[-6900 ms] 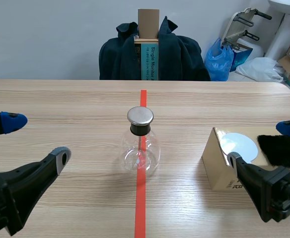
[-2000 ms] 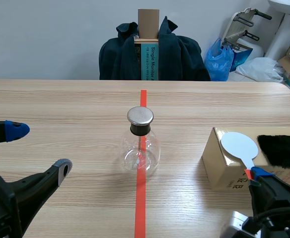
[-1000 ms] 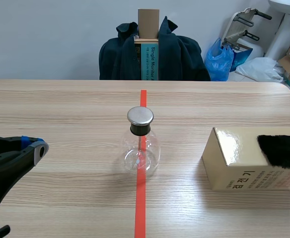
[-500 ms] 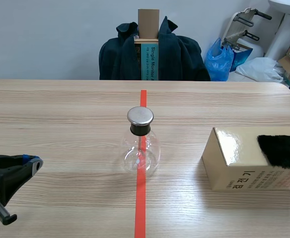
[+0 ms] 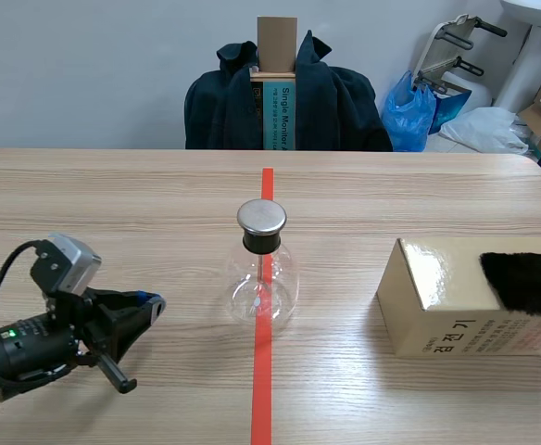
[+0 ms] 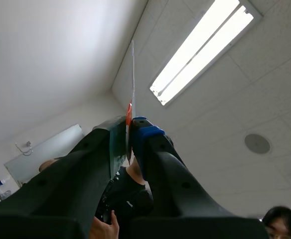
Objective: Do the electroscope experiment.
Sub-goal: 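Bring the plate to the electroscope and point at the metal foil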
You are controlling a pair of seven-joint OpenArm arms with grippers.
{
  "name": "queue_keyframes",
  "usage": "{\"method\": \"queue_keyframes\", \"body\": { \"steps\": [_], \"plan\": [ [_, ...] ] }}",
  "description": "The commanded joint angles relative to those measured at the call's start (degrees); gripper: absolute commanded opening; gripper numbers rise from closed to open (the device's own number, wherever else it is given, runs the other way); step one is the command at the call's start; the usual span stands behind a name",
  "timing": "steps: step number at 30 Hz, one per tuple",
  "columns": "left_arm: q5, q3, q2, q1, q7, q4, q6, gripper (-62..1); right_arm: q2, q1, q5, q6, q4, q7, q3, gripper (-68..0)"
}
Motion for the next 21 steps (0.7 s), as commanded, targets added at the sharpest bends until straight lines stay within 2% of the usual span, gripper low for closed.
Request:
{"method": "queue_keyframes", "body": {
  "steps": [1, 7, 14, 21],
  "plan": [
    [-0.59, -0.15, 0.68, -0.79, -1.90, 0.44, -0.13, -57.0, -0.66, 2.29, 0.33, -0.63, -1.55, 1.60, -0.17, -66.9],
    [-0.42, 2.25, 3.80, -3.61, -3.91, -3.32, -0.17, -56.8, -2.67, 9.86, -0.63, -2.29, -10.21, 4.90, -2.45, -66.9],
    [1.99, 3.30, 5.88, -4.11, -5.62, -3.78, -1.20, -56.8, -2.67, 16.50, -3.21, -5.20, -19.61, -0.94, -11.82, -66.9],
    [3.52, 3.28, 6.95, -4.09, -6.08, -3.78, -1.44, -56.8, -2.51, 17.05, -5.14, -5.11, -22.21, -7.85, -23.17, -66.9]
  ]
}}
